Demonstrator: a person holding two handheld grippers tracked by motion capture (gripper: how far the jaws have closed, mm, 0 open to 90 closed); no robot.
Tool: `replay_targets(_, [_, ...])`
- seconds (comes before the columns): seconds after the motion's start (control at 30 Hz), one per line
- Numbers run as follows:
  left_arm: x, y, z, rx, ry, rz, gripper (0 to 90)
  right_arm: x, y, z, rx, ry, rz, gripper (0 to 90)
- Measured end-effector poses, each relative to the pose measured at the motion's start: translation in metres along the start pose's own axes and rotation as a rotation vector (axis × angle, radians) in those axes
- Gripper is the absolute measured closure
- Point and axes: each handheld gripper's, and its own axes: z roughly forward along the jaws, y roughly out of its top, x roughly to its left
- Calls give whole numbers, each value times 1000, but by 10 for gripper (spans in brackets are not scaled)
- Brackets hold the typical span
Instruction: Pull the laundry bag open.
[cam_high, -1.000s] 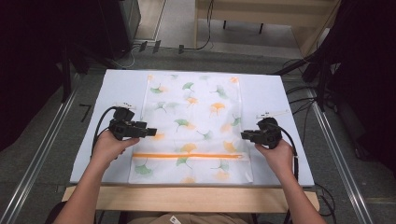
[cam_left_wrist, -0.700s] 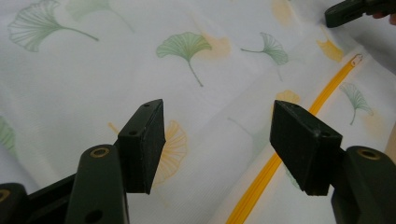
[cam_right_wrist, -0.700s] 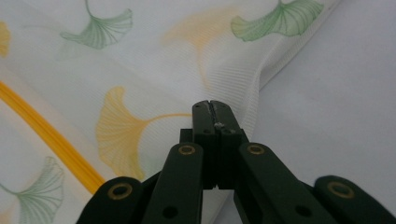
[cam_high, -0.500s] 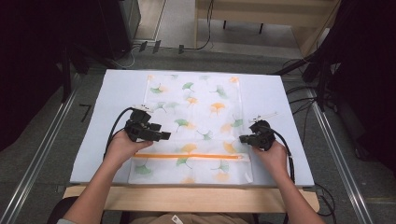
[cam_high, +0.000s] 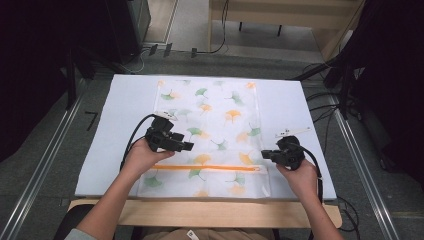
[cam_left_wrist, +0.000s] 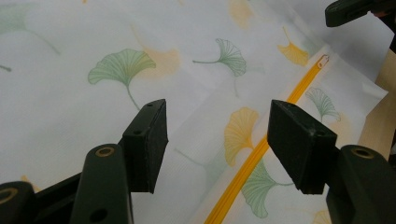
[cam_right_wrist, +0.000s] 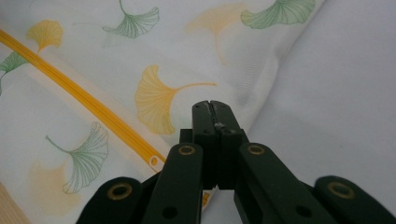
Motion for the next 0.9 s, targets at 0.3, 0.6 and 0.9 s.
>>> replay_targets(0.3, [-13, 7, 10, -2, -25, 45, 400, 6, -15, -16, -7, -26, 8, 900])
replay_targets(0.6, [-27, 10, 28, -8, -70, 80, 419, 7, -20, -2, 50, -10, 29, 900])
replay_targets(0.9, [-34, 12, 34, 3, -81, 93, 407, 6, -26, -5, 62, -24, 24, 890])
